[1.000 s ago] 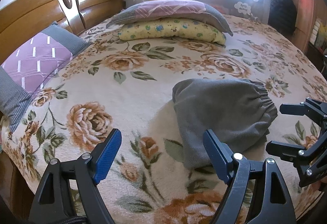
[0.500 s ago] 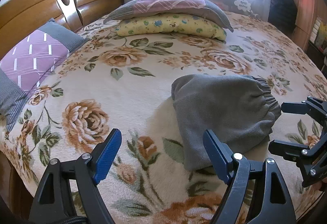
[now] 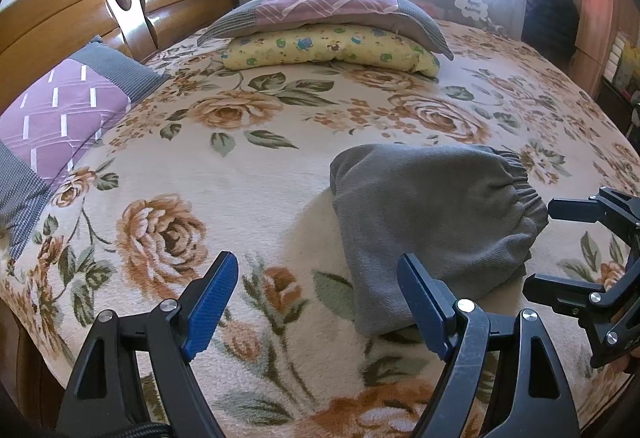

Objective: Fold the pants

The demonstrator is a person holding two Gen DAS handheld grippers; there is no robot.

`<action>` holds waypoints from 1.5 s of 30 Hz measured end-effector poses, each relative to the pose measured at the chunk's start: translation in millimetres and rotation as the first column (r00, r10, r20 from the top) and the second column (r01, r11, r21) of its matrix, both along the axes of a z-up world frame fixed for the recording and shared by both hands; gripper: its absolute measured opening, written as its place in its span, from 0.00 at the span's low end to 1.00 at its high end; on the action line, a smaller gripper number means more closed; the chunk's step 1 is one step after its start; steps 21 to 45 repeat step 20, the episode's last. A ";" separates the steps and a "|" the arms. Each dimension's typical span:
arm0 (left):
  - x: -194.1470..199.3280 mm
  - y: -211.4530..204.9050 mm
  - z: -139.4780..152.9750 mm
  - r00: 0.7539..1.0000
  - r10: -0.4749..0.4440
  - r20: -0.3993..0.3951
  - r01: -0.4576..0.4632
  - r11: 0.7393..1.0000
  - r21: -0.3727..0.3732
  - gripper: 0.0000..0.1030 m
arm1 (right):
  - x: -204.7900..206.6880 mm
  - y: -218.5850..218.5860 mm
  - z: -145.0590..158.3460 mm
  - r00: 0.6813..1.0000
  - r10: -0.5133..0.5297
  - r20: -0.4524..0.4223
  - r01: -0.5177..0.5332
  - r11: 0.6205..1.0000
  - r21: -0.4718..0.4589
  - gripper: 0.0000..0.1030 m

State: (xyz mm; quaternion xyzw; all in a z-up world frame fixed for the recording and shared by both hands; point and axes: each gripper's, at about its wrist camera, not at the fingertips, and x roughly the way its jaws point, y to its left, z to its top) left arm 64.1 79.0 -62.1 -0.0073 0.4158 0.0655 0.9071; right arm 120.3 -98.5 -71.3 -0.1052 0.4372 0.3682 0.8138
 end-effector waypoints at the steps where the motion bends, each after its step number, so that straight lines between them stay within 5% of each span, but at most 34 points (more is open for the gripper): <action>1: -0.1 -0.1 0.0 1.000 -0.001 0.000 0.001 1.000 0.000 0.80 | 0.1 0.0 0.1 1.000 0.000 0.001 0.000 1.000 -0.001 0.96; 45: 4.3 3.9 -1.6 1.000 0.007 -0.028 -0.008 1.000 -0.020 0.80 | 3.3 -2.5 -2.8 1.000 -0.003 -0.003 0.003 1.000 0.000 0.96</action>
